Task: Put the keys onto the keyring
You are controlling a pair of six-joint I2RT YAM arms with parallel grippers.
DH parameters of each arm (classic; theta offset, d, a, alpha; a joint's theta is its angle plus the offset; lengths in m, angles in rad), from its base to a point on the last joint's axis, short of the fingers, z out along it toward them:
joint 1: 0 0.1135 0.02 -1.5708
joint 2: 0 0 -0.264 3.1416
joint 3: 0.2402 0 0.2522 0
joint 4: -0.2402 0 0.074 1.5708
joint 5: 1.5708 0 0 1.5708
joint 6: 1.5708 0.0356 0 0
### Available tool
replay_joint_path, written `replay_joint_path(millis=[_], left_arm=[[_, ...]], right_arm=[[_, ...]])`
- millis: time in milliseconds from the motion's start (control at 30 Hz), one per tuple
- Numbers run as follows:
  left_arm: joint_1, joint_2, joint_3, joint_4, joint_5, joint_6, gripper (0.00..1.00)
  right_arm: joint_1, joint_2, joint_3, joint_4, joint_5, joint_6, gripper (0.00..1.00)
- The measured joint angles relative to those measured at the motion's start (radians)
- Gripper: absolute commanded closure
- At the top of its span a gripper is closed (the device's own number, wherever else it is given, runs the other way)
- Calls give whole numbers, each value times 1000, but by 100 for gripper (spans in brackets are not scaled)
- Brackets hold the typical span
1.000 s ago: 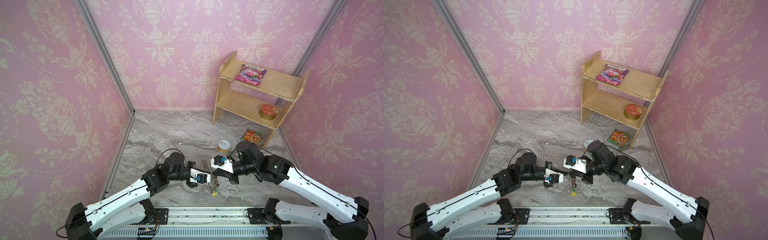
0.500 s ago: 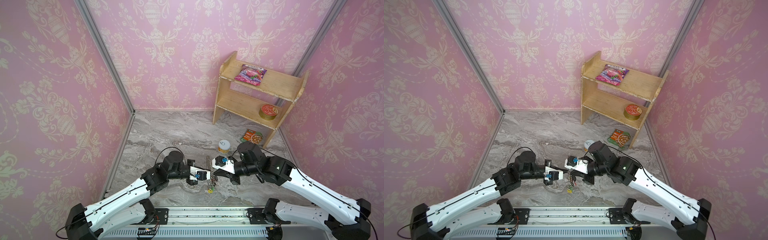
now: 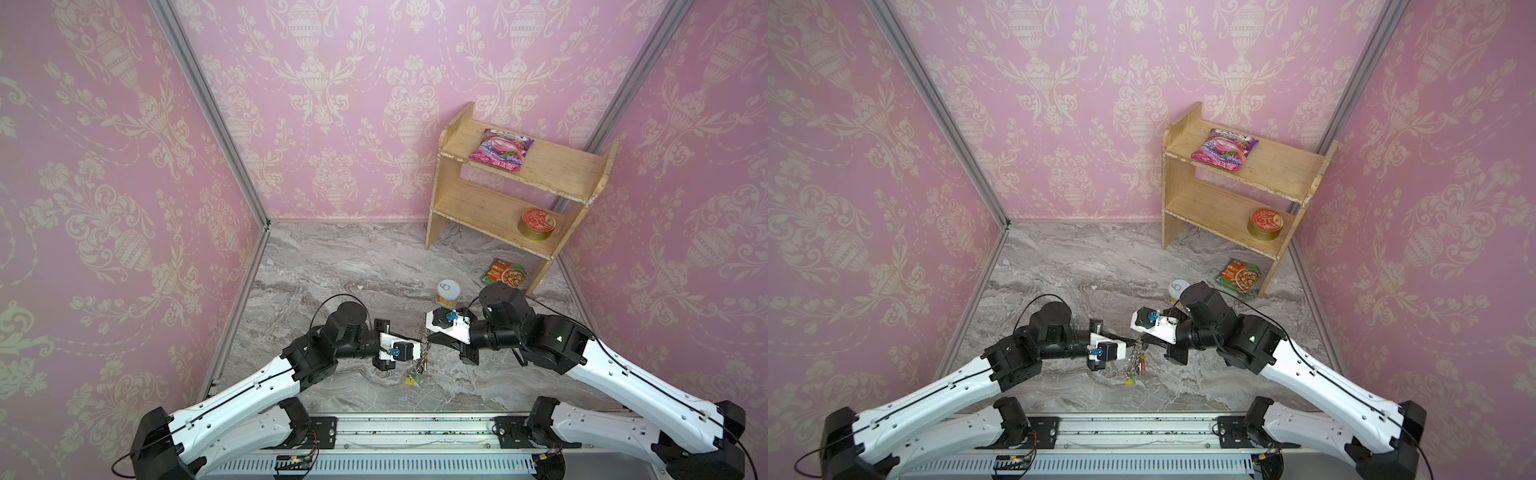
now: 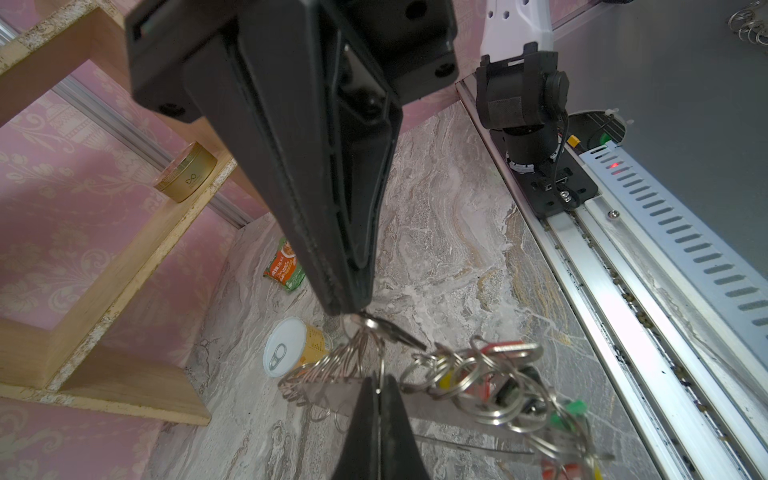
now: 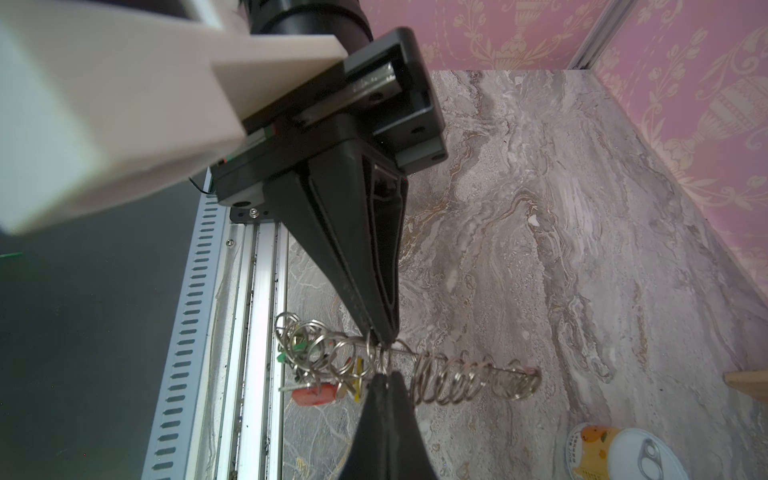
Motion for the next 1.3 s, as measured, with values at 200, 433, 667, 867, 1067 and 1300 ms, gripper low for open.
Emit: replay_joint_path(millis=[200, 433, 667, 867, 1067, 1300], left_arm=[[0, -1, 0, 0, 0, 0, 100], [0, -1, 0, -1, 7, 0, 100], [0, -1, 0, -4, 8, -3, 100], [0, -1, 0, -16, 10, -3, 100], [0, -1, 0, -23, 11, -3, 100], [0, -1, 0, -24, 11, -4, 100]], right_arm=[[0, 8, 0, -2, -22, 0, 100], [0, 9, 0, -4, -42, -1, 100], [0, 10, 0, -4, -54, -1, 100], [-1, 24, 0, -5, -66, -1, 100], [-1, 29, 0, -5, -74, -1, 100], [-1, 29, 1, -6, -76, -1, 100]])
